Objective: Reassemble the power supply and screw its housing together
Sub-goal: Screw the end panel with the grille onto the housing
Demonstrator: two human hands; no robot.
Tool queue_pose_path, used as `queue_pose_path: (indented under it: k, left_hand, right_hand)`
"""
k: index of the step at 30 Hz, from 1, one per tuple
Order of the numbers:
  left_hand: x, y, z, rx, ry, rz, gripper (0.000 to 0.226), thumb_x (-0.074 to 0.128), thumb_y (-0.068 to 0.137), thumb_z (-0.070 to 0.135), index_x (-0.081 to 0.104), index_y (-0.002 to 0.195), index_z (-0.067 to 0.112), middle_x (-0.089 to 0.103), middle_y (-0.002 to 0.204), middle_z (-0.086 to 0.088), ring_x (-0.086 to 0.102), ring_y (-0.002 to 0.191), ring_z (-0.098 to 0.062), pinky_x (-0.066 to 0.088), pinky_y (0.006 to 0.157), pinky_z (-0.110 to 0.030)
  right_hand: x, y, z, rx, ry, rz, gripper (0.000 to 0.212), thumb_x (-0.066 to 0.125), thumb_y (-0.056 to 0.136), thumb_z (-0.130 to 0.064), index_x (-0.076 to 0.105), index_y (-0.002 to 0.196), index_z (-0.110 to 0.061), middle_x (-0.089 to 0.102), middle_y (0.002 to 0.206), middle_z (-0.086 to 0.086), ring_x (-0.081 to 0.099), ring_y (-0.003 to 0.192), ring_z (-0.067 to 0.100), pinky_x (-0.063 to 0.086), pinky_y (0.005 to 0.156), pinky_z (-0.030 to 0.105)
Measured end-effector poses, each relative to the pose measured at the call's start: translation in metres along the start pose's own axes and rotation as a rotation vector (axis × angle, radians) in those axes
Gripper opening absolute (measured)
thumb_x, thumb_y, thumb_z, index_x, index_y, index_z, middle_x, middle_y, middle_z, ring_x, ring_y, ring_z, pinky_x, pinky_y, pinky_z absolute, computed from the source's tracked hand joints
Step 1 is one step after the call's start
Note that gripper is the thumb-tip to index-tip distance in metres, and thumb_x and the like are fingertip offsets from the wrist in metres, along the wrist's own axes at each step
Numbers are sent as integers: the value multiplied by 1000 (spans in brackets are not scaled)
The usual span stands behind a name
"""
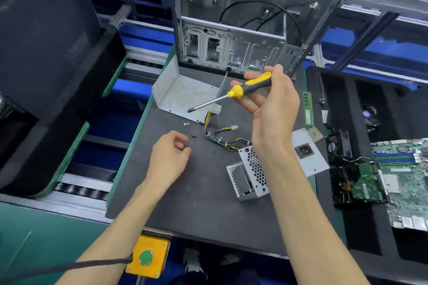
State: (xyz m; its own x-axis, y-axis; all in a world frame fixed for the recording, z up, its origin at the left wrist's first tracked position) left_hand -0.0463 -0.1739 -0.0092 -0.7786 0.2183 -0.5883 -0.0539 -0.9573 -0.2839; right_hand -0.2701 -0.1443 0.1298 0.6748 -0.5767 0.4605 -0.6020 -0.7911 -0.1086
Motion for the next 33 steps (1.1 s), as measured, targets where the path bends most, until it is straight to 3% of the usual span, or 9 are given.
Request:
queue_pose_path:
  k: [3, 10, 17, 20, 22, 24, 28, 30, 33]
  left_hand:
    - [5, 3, -13, 21, 102, 12, 16, 68, 87, 11, 65, 101, 19, 60, 92, 2, 60, 75, -17, 52, 81, -34]
    - [3, 8, -9, 61, 171, 69, 11, 59, 90, 8, 65, 94, 17, 65, 77, 6, 64, 78, -20, 51, 73, -35]
    - [3, 20, 6, 100, 407, 20, 15, 53, 90, 4, 68, 92, 6, 65, 98, -14, 61, 91, -34, 48, 81, -39]
    - [4, 19, 18, 137, 402, -6, 13, 56, 92, 3, 68, 90, 7, 62, 96, -12, 60, 89, -30, 46, 80, -36]
    - [5, 12, 31, 127, 199, -29, 11, 61, 92, 6, 69, 88, 14, 67, 85, -4, 62, 78, -17, 52, 76, -26]
    - [13, -2, 51, 117, -184, -134, 16, 65, 92, 4, 73, 92, 18, 71, 79, -3, 65, 69, -11, 53, 69, -15]
    - [21, -32, 90, 41, -903, -323, 13, 68, 92, 3, 80, 97, 7, 75, 87, -11, 72, 81, -19, 58, 76, -24]
    - [21, -43, 101, -33, -1105, -355, 11, 69, 91, 5, 77, 97, 2, 74, 90, -13, 73, 83, -21, 59, 77, -26]
    - [21, -57, 113, -64, -1176, -375, 8, 72, 84, 10, 80, 84, 9, 70, 80, -7, 69, 74, -16, 59, 72, -24]
  right_hand:
    - [7, 0, 8, 14, -34, -25, 25, 45, 110, -27, 55, 102, -6, 72, 79, 8, 75, 70, 39, 62, 61, 42]
    - [4, 2, 11, 25, -72, -19, 25, 44, 110, -26, 54, 105, -4, 72, 77, 8, 74, 68, 38, 61, 61, 41]
    - [-8, 1, 2, 8, -62, -9, 25, 44, 110, -26, 54, 106, -3, 71, 79, 10, 75, 70, 38, 61, 60, 39]
    - [-18, 0, -6, -11, -54, 7, 24, 45, 110, -25, 54, 105, -4, 71, 79, 11, 75, 69, 38, 61, 60, 38]
    - [-27, 0, -12, -33, -47, 29, 24, 45, 109, -25, 54, 106, -3, 71, 78, 10, 75, 69, 38, 60, 60, 37]
    - [-38, -1, -20, -68, -50, 67, 24, 45, 109, -25, 54, 107, -3, 71, 78, 10, 75, 69, 38, 60, 59, 37]
    - [-68, -5, -37, -140, -35, 180, 23, 47, 109, -26, 55, 105, -5, 72, 79, 8, 75, 70, 37, 60, 61, 38]
    - [-83, -7, -42, -151, -3, 232, 23, 47, 109, -26, 55, 104, -5, 72, 77, 6, 75, 71, 37, 60, 62, 37]
    - [-98, -13, -44, -155, 35, 273, 23, 48, 109, -27, 54, 104, -5, 71, 77, 6, 75, 72, 36, 60, 62, 37]
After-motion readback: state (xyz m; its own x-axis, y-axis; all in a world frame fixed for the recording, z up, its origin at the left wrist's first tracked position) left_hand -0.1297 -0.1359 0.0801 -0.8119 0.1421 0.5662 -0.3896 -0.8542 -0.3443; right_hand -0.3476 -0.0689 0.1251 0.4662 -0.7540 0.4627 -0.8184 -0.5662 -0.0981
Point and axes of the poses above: each hand's wrist, its own y-axis towards the middle knuckle, its own x-axis out of the palm, z = x × y, the point moved 9 cm from there along y, towards the middle knuckle
